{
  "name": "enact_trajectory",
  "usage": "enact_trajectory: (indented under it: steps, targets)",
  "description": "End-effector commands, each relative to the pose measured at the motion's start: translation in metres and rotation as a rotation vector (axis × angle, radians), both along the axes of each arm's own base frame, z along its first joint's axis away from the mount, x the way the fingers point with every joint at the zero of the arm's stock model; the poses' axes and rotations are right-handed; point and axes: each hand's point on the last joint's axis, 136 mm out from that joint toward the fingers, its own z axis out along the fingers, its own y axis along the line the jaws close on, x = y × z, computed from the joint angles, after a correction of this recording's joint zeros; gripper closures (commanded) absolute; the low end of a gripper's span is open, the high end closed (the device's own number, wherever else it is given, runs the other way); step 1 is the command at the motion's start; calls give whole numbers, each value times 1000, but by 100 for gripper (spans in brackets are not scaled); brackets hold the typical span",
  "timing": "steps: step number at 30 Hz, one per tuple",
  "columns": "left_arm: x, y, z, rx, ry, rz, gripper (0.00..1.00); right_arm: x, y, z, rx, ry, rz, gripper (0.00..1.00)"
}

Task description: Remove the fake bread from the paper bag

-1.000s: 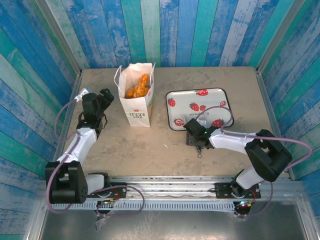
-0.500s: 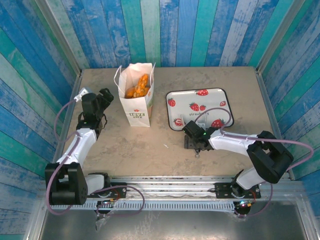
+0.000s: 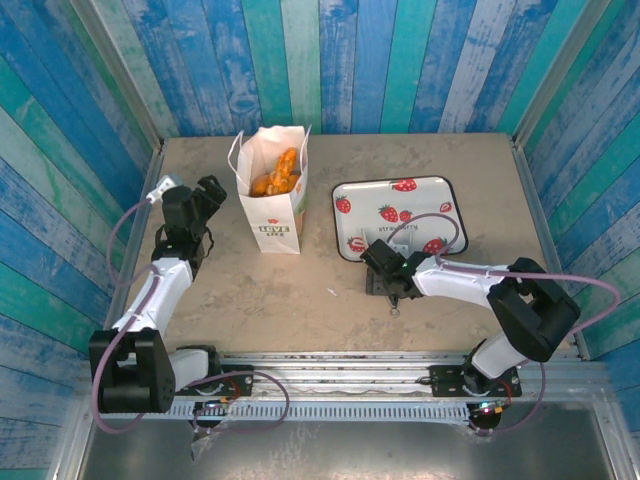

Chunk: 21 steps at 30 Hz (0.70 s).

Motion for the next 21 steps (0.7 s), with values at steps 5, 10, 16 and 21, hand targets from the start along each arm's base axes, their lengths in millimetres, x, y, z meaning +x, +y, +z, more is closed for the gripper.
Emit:
enact_trajectory:
  steps: [5,10,16,21]
  targets:
    - [-7,4,5,4,-11,23,4,-55,-42,-47,-146,224,1,25]
    - [-9,4,4,6,-11,23,4,-45,-32,-46,-120,191,38,46]
    - [-12,8,6,25,-5,39,4,-33,-17,-32,-66,143,69,82]
    - [-15,10,10,43,-6,48,4,-20,1,3,35,48,110,89]
